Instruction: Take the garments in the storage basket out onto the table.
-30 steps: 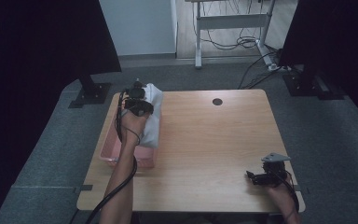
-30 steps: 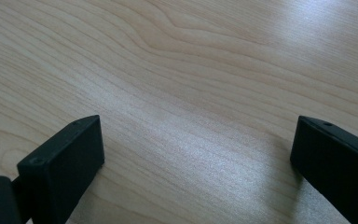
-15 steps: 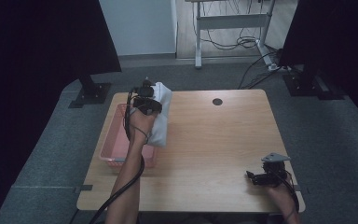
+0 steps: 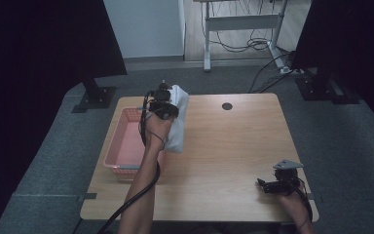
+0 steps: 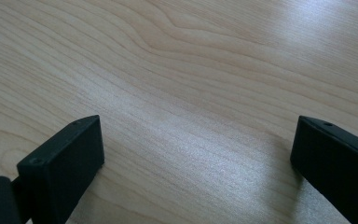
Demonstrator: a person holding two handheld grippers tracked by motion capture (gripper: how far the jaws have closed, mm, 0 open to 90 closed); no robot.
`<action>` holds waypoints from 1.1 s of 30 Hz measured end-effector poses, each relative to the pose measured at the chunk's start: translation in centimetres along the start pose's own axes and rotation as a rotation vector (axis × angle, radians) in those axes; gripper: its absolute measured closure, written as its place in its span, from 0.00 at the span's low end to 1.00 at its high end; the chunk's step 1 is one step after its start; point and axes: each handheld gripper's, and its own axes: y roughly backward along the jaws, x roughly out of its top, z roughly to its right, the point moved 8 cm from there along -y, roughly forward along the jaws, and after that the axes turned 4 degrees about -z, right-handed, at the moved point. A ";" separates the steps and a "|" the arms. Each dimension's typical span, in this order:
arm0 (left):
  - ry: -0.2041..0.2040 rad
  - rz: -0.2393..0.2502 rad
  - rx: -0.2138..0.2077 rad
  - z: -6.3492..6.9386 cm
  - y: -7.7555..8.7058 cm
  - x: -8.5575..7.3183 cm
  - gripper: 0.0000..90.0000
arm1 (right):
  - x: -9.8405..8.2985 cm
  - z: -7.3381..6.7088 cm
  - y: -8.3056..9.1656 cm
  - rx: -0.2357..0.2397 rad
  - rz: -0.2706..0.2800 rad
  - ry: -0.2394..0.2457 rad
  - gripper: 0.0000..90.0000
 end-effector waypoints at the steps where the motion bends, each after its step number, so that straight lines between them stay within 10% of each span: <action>1: -0.002 -0.001 -0.002 0.2 -0.2 0.0 0.74 | 0.0 0.0 0.0 0.000 0.000 0.000 0.02; 33: -0.005 -0.026 -0.007 2.9 -5.7 -1.8 0.74 | 0.0 0.0 0.0 0.004 -0.001 0.002 0.02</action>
